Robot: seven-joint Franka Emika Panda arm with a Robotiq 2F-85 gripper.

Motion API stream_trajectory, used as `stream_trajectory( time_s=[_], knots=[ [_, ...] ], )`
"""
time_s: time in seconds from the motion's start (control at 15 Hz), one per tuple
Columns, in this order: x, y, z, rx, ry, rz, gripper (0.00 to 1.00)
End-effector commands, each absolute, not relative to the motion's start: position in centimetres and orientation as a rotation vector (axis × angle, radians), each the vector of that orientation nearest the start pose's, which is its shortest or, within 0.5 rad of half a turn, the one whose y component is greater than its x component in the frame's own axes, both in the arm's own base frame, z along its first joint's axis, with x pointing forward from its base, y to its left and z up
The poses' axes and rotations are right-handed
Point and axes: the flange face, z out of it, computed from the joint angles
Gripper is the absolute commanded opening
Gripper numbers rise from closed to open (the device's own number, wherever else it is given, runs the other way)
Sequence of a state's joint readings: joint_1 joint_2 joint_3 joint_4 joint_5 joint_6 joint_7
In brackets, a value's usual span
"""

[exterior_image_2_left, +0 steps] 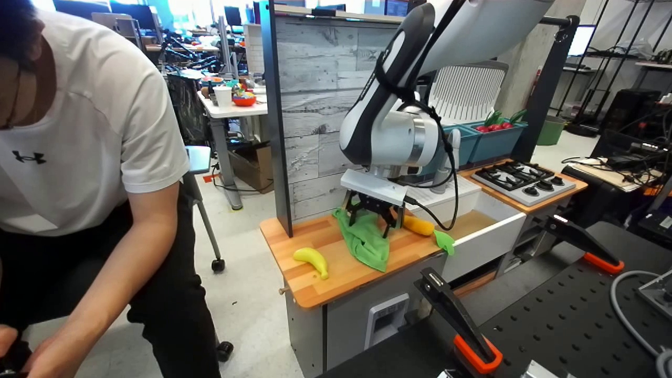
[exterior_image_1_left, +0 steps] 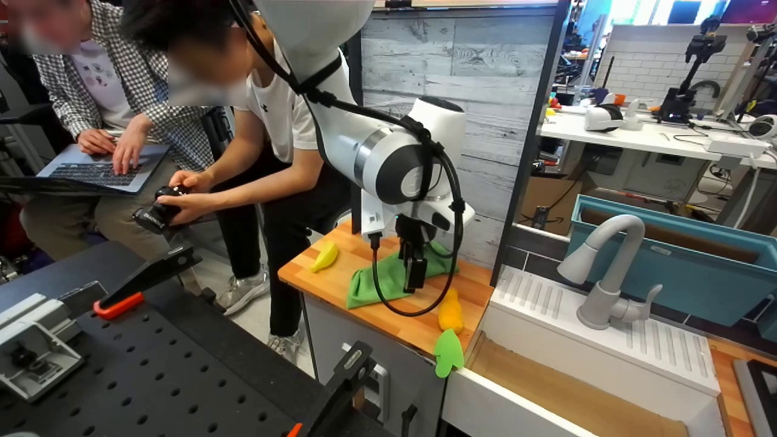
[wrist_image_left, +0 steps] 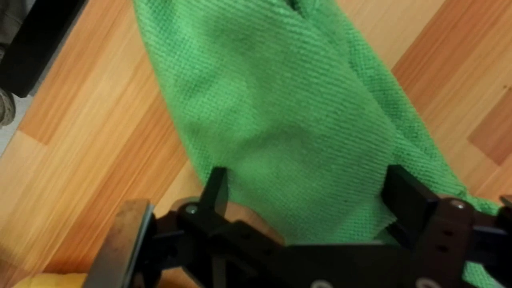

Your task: Move the green cloth to the right

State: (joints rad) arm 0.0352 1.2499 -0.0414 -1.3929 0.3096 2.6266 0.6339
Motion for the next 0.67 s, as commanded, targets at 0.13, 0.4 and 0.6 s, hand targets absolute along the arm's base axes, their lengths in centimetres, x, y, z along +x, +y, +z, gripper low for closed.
stream_trajectory(
  time_s=[0.13, 0.4, 0.6],
  knots=[
    [66.5, -4.2, -5.5, -2.635, 1.378, 0.105, 1.00],
    [66.5, -5.1, -5.1, -2.592, 1.401, 0.110, 1.00],
    [66.6, -5.3, -4.3, -2.564, 1.398, 0.112, 1.00]
  ],
)
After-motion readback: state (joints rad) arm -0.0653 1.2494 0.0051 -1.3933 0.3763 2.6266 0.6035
